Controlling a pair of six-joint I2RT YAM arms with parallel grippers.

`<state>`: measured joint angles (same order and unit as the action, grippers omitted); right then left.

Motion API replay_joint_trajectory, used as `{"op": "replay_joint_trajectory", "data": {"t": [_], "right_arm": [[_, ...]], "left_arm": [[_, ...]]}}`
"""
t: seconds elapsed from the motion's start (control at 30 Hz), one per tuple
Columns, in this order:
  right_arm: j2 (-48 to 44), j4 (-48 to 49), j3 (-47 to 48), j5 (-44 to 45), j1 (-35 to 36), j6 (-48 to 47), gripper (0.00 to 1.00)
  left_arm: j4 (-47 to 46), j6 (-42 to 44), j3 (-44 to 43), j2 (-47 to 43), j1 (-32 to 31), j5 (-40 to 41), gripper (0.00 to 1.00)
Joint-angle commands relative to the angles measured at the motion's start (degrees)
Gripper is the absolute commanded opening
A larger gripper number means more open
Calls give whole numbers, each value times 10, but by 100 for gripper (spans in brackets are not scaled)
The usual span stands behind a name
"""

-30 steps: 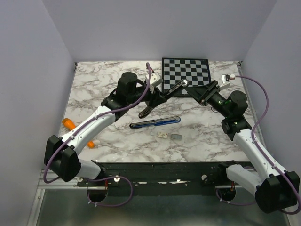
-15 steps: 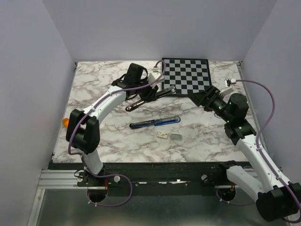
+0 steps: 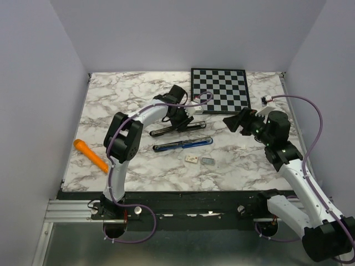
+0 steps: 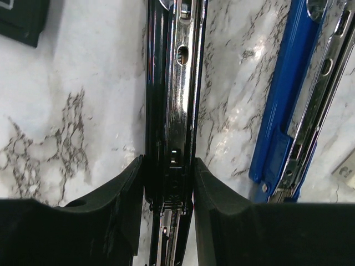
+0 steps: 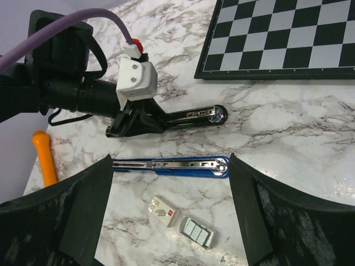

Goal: Load the staples into the stapler

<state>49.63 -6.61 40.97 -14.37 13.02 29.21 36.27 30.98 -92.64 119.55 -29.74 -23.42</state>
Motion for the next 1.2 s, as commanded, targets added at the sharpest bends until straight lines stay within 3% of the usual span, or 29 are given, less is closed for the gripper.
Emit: {"op": "replay_joint_trajectory", "data": {"t": [0.0, 0.07, 0.23, 0.27, 0.47, 0.63, 0.77, 0.87, 0.9, 0.97, 1.17], "right_arm": [[17, -16, 10, 2, -1, -48, 91], [24, -16, 10, -2, -1, -57, 92], [52, -17, 15, -20, -1, -73, 92], [56, -21, 17, -24, -1, -77, 93], [76, -45, 41, -32, -2, -115, 96], [100, -77, 77, -37, 2, -159, 100], [128, -120, 119, -40, 11, -193, 100], [160, -151, 140, -47, 35, -227, 100], [178, -159, 153, -43, 44, -248, 100], [202, -186, 169, -30, 79, -273, 99], [317, -229, 228, 21, 171, -367, 93]], "left_arm": [[4, 36, -32, 22, -32, 8, 0], [-1, 36, -31, 36, -42, 11, 1], [8, 45, -47, 54, -47, 36, 22], [10, 48, -49, 53, -47, 40, 34], [-11, 44, -26, 4, -45, 47, 77], [-79, -13, 11, -65, -39, 61, 98], [-152, -102, 54, -142, -31, 111, 99], [-213, -225, 98, -212, -17, 192, 99], [-219, -292, 106, -244, -6, 209, 99], [-211, -348, 129, -277, 3, 252, 99], [-207, -421, 264, -448, 44, 333, 99]]}}
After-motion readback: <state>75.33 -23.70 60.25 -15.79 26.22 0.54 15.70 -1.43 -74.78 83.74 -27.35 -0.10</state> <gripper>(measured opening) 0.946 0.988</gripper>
